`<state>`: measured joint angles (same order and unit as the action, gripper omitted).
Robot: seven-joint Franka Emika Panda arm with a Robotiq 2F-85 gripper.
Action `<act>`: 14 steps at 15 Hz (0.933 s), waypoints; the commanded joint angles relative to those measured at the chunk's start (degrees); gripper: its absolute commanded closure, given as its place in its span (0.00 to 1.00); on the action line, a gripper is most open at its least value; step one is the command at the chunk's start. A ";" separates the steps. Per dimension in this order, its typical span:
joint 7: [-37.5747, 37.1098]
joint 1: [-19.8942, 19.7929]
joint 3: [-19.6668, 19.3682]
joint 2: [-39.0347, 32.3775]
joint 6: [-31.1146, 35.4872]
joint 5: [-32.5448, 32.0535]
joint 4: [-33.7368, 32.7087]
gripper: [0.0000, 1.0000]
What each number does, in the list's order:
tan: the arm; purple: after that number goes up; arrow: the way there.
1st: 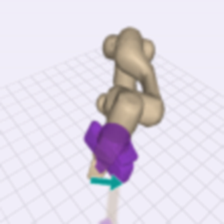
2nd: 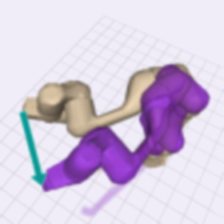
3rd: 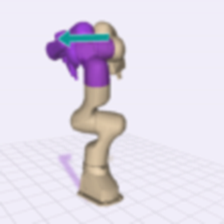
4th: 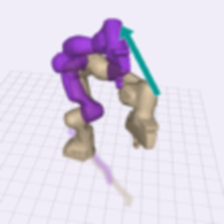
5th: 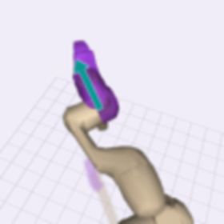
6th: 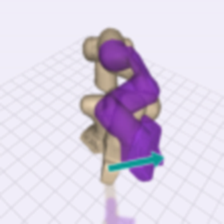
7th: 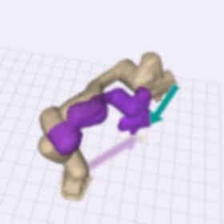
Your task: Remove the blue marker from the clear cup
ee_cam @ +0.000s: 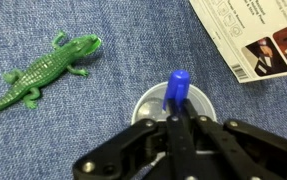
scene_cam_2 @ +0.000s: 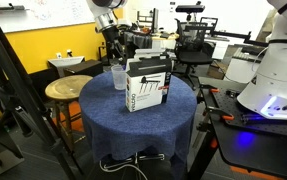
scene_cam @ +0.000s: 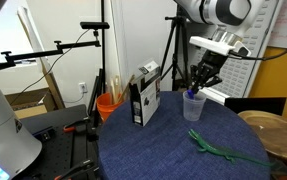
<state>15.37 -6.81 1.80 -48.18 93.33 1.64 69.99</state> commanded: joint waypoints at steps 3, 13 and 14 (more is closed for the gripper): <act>-2.20 0.67 0.56 3.86 -4.30 1.83 0.04 0.98; -5.40 3.23 0.47 16.68 -3.80 1.99 9.93 0.98; -5.24 3.30 0.54 17.97 -3.55 2.20 11.35 0.98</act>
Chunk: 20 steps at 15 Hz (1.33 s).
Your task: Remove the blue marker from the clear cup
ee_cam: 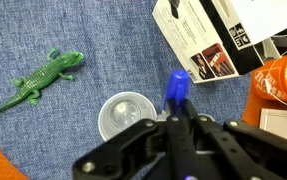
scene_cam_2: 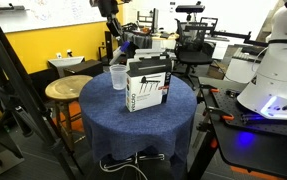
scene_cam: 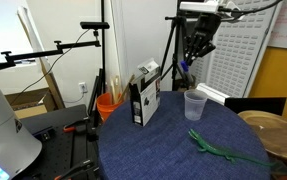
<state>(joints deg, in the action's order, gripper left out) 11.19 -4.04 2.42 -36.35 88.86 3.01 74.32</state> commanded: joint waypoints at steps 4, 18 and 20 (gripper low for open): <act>-0.46 0.68 -0.10 11.36 1.55 1.52 14.47 0.98; -1.45 -3.62 -4.67 8.81 1.49 5.12 25.59 0.98; -1.61 -4.44 -5.12 6.78 1.46 5.61 25.15 0.98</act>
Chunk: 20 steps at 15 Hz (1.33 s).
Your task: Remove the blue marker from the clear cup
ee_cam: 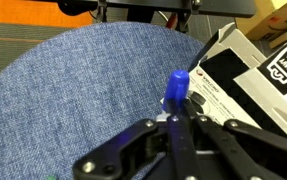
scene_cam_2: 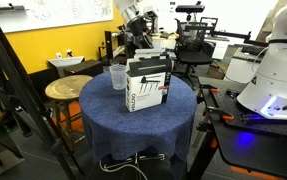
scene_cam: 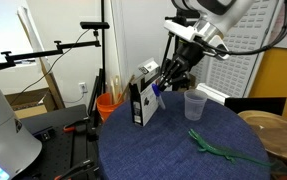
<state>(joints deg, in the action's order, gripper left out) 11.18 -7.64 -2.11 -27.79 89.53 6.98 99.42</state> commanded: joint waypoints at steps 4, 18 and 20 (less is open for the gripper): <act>-2.81 -2.03 -1.48 -5.57 0.89 2.49 -1.18 0.98; -3.14 -1.80 -0.82 0.09 3.09 2.99 1.25 0.00; -2.86 -0.97 -0.56 2.76 4.24 2.46 2.20 0.00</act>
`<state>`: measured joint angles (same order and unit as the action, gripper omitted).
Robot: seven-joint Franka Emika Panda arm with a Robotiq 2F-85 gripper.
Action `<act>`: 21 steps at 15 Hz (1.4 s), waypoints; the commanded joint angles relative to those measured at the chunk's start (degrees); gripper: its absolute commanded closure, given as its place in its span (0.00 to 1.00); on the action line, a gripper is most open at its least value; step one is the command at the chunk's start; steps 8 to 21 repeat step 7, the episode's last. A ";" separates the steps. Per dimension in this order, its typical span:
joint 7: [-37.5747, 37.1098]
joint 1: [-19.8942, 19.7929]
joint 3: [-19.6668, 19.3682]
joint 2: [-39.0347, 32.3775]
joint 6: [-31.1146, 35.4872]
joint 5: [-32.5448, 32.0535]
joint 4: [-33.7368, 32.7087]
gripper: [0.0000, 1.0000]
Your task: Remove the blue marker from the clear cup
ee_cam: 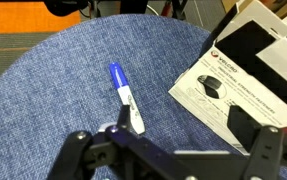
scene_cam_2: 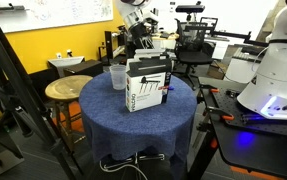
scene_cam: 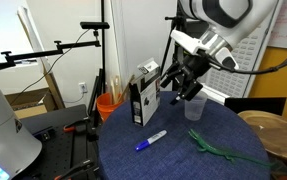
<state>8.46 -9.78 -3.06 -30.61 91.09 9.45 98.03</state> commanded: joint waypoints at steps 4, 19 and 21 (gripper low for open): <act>0.06 1.18 0.28 3.88 0.49 0.02 0.92 0.00; 0.06 1.20 0.25 4.07 0.84 0.02 1.61 0.00; 0.06 1.20 0.25 4.07 0.84 0.02 1.61 0.00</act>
